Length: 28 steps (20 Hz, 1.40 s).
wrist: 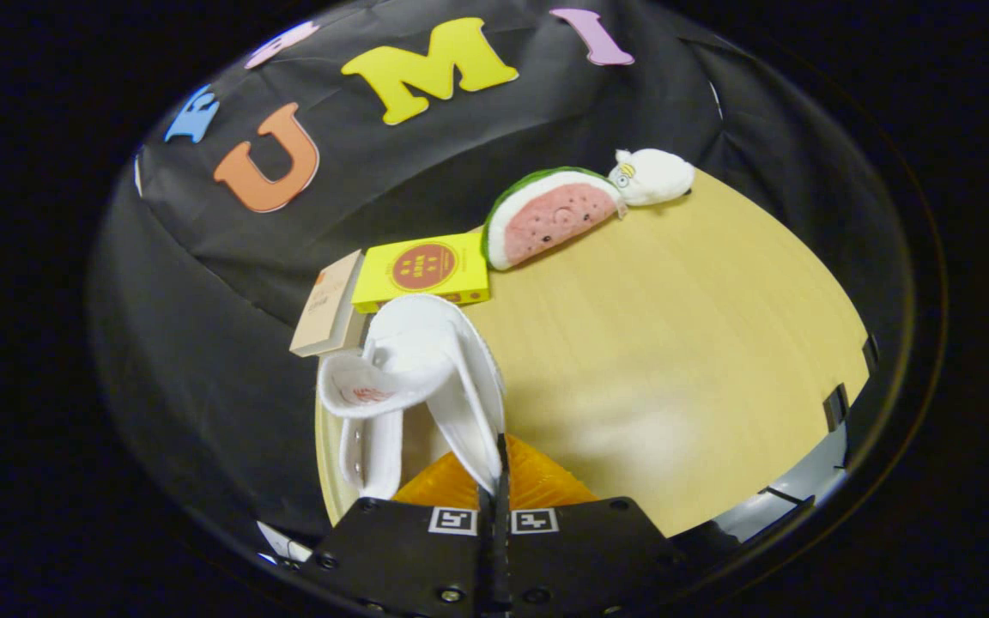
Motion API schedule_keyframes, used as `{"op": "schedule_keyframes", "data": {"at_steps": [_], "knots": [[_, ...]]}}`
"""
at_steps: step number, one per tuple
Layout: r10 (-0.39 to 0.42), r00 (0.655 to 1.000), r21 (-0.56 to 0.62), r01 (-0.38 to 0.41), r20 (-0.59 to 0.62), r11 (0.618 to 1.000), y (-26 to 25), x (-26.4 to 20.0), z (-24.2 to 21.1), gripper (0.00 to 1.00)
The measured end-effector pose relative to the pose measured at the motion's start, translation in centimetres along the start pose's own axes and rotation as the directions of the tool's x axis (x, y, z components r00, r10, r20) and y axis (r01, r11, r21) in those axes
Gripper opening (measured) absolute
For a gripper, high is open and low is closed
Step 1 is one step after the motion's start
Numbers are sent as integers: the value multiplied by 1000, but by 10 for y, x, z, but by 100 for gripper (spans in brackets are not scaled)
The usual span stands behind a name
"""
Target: Open the storage box then place both shoes into the box .Put the left shoe in first, then the right shoe, with the right side of both shoes facing outward in a uniform manner.
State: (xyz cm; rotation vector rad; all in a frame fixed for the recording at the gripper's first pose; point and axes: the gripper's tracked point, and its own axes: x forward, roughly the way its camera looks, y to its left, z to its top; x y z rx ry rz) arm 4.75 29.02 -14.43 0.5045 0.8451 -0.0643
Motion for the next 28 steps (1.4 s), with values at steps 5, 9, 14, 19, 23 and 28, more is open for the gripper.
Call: {"op": "schedule_keyframes", "data": {"at_steps": [5,9,14,19,23,28], "knots": [[-25,1000,-30,25,0,999,43,24,-30,0],[-82,997,-65,83,15,994,48,45,-50,0],[-114,989,-99,123,97,987,42,57,-41,0],[-157,981,-97,169,118,981,30,69,-49,0],[-186,975,-74,196,120,978,21,76,-56,0],[-120,985,-109,134,125,985,39,82,-65,18]]}}
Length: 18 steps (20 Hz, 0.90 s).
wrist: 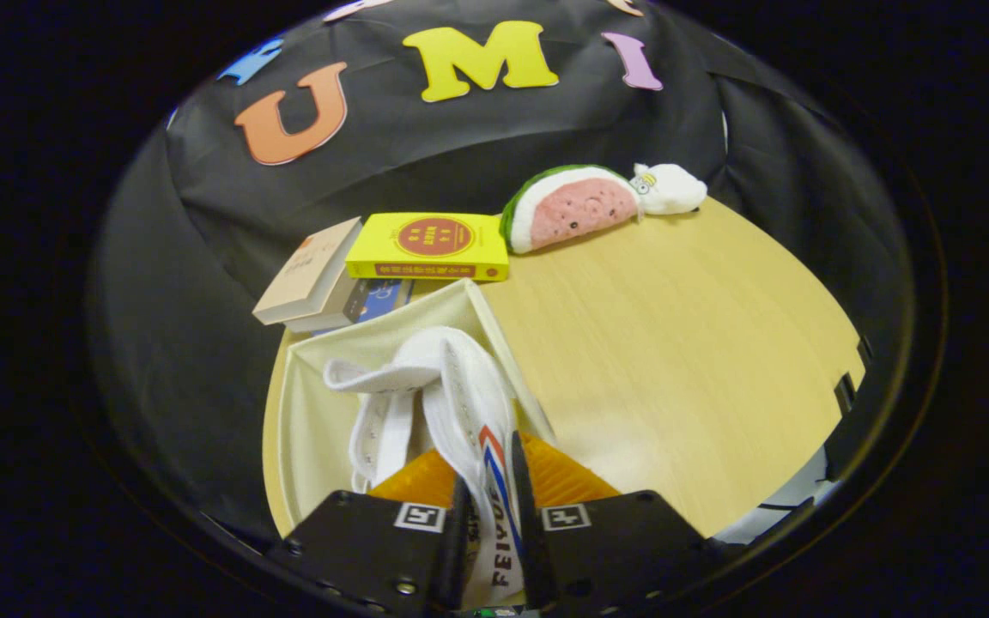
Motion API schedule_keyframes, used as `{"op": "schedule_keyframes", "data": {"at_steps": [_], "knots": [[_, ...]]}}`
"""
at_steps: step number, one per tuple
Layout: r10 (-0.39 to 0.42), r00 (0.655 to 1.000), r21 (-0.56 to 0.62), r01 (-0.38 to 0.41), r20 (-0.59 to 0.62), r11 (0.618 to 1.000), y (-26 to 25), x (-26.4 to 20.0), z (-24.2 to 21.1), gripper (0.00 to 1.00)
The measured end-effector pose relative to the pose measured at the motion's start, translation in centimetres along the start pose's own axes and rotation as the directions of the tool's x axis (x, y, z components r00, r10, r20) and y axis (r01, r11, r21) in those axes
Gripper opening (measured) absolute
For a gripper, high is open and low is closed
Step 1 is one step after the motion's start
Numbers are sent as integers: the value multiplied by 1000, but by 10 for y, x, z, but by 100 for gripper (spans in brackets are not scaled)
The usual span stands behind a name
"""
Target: Open the storage box then place both shoes into the box .Put the left shoe in first, then the right shoe, with the right side of both shoes facing outward in a uniform manner.
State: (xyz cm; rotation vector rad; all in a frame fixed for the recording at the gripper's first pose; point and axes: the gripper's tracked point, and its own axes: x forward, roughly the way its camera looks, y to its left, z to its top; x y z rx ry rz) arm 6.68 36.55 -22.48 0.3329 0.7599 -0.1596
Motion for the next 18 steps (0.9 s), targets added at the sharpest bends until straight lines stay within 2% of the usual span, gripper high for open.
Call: {"op": "schedule_keyframes", "data": {"at_steps": [5,6,8,10,14,18], "knots": [[58,997,-125,-53,42,991,6,-21,1,83],[73,996,-141,-65,53,988,5,-28,3,84],[97,991,-171,-81,92,982,-1,-43,13,94],[115,982,-210,-82,151,974,-11,-63,32,96],[148,944,-240,-76,296,968,-41,-115,80,97],[135,901,-242,-34,413,970,-83,-156,124,96]]}}
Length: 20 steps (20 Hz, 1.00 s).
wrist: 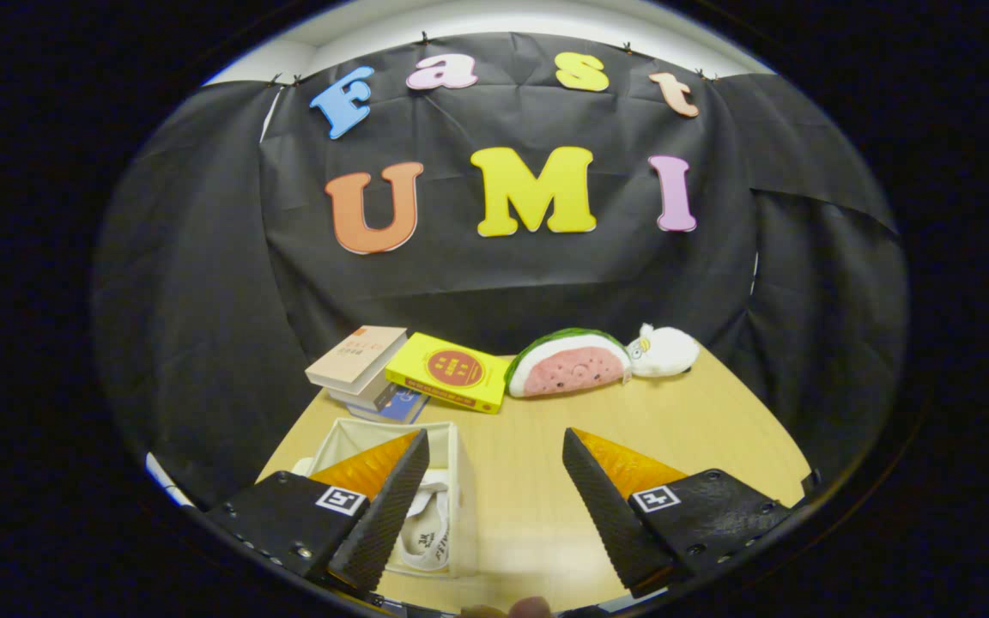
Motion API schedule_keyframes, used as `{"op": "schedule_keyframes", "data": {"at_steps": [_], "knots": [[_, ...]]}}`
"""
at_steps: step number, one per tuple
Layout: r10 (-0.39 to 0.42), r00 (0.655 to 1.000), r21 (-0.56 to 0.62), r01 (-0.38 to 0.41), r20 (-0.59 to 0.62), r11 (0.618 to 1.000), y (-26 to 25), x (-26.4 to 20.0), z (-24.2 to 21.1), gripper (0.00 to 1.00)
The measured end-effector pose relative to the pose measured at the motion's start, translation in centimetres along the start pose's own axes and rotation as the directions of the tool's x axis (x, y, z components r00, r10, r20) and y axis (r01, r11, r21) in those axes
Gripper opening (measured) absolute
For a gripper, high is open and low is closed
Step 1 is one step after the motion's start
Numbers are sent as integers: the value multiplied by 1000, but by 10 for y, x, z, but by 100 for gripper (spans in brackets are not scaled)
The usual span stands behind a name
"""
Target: Open the storage box then place both shoes into the box .Put the left shoe in first, then the right shoe, with the right side of both shoes facing outward in a uniform manner.
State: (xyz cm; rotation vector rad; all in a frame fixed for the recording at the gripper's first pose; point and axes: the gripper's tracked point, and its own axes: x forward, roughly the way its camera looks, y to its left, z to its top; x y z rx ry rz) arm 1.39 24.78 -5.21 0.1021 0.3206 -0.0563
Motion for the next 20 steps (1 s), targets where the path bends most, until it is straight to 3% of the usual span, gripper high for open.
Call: {"op": "schedule_keyframes", "data": {"at_steps": [7,20], "knots": [[5,983,-76,9,185,997,-60,-47,52,96],[-66,965,-13,72,253,997,-122,-80,51,96]]}}
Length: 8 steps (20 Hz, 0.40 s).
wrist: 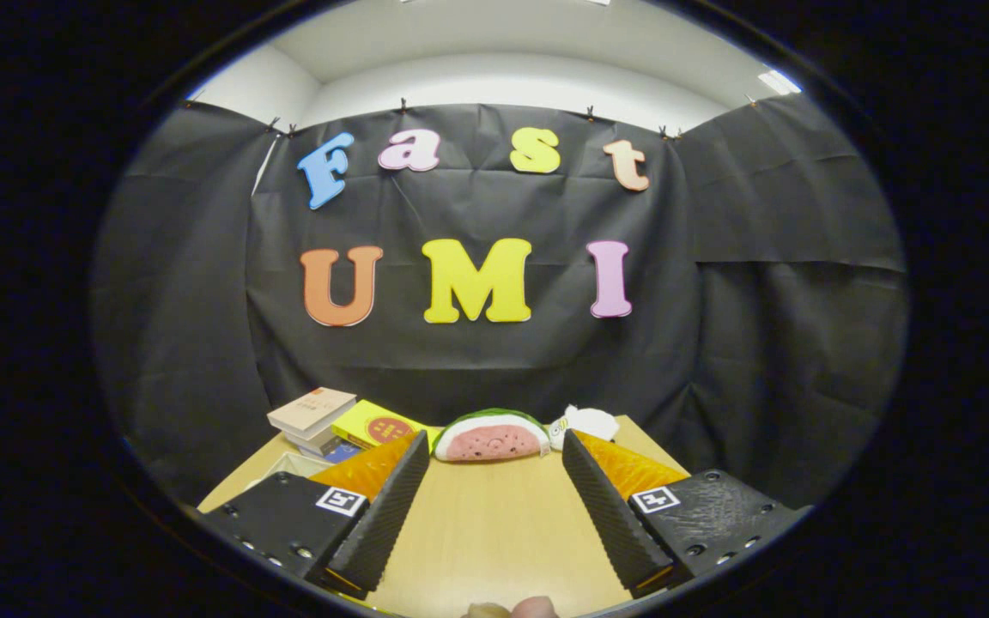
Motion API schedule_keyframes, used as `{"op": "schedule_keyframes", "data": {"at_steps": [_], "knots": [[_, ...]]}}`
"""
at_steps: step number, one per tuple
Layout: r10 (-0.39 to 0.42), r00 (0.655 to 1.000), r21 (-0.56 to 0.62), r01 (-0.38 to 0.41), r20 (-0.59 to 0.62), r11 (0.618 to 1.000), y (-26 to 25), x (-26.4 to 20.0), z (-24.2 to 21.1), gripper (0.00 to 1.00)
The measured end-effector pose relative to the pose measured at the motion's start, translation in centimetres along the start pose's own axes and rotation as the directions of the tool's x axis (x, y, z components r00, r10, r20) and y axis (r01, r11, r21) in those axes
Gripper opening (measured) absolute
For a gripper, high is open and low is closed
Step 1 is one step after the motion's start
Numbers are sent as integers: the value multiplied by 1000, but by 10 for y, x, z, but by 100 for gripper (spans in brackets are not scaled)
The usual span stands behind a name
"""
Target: Open the storage box then place both shoes into the box .Put the left shoe in first, then the right shoe, with the right side of both shoes facing outward in a uniform manner.
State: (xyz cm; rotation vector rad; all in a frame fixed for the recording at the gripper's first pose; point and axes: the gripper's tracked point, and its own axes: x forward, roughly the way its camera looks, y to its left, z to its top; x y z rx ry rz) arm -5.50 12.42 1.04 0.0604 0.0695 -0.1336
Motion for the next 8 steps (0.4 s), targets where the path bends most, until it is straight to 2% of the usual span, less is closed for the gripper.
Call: {"op": "schedule_keyframes", "data": {"at_steps": [8], "knots": [[7,1000,11,-7,-6,1000,3,11,3,96]]}}
